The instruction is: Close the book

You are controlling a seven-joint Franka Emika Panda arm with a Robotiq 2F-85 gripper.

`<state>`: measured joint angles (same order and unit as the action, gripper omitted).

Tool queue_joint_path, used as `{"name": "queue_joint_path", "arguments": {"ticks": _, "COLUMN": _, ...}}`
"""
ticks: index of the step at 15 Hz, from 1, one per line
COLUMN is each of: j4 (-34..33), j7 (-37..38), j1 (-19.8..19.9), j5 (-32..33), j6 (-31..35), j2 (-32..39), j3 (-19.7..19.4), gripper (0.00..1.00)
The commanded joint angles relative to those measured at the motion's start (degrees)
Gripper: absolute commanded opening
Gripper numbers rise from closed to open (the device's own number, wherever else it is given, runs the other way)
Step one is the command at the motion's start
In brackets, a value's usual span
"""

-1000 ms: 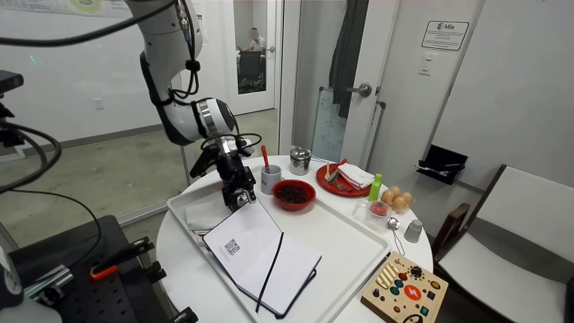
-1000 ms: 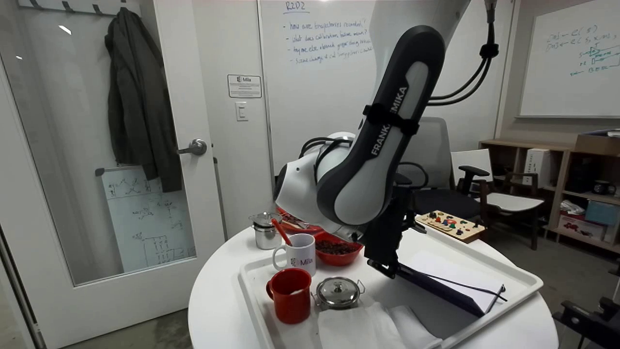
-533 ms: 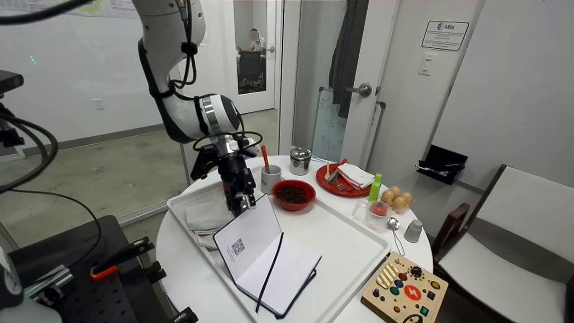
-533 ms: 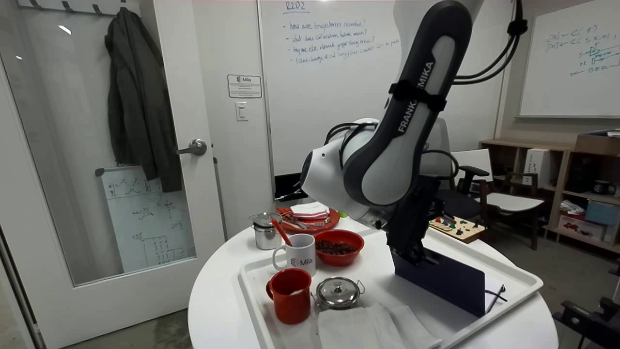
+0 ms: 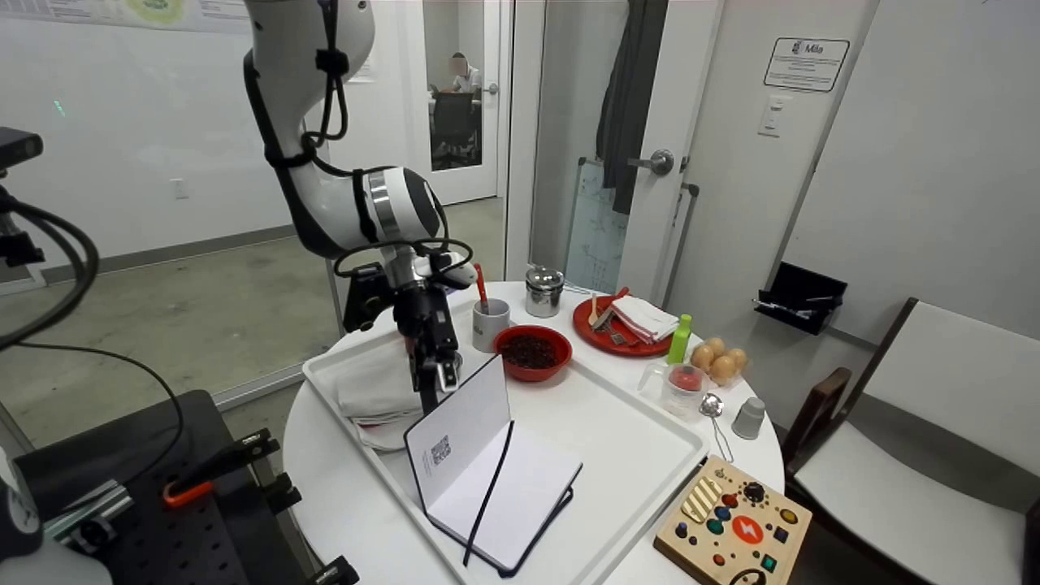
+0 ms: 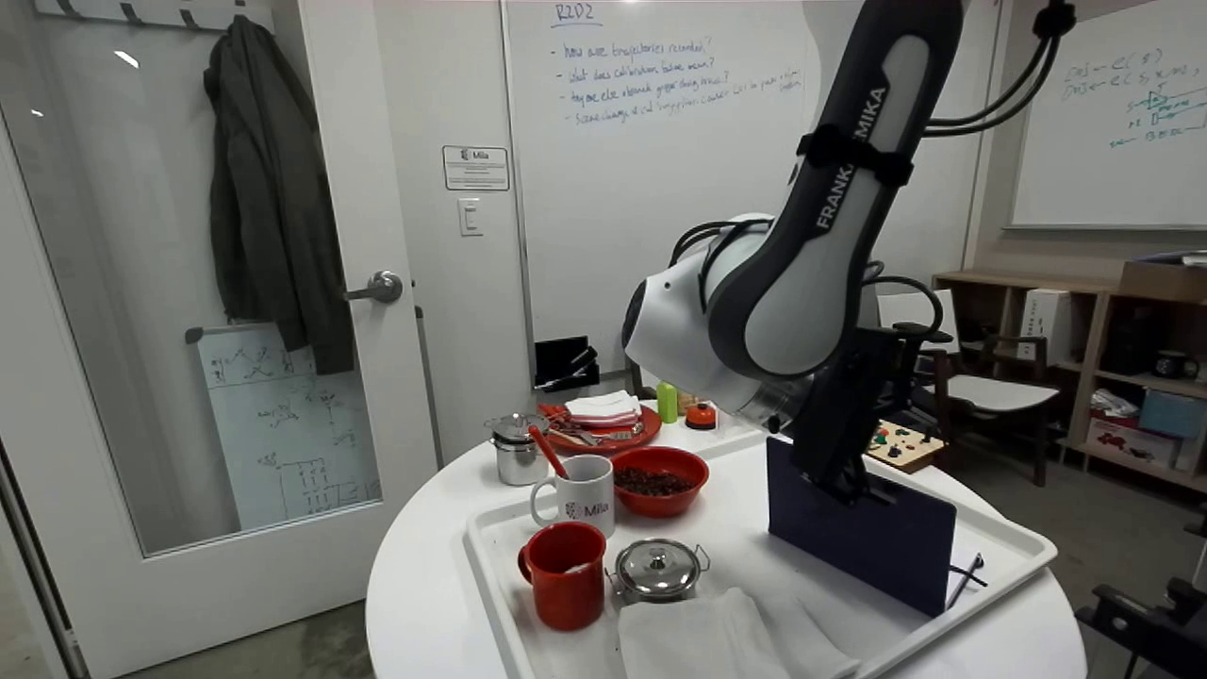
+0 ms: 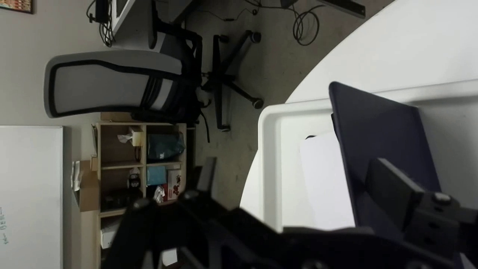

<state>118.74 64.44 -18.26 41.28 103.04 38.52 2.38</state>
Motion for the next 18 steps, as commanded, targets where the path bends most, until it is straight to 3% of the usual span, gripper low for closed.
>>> {"name": "queue_joint_path", "arguments": {"ticks": 1, "j4": 2.2, "j7": 1.3, "j1": 1.5, "j5": -1.5, "j6": 0.8, "j2": -1.4, "j3": 0.0, "gripper": 1.00}}
{"name": "queue_joint_path", "arguments": {"ticks": 16, "j4": 5.4, "j7": 0.6, "j1": 5.8, "j5": -3.5, "j6": 3.2, "j2": -5.2, "j3": -1.0, "gripper": 1.00}}
{"name": "queue_joint_path", "arguments": {"ticks": 18, "j4": 7.1, "j7": 0.0, "j1": 6.6, "j5": -3.3, "j6": 6.5, "j2": -6.8, "j3": -0.4, "gripper": 1.00}}
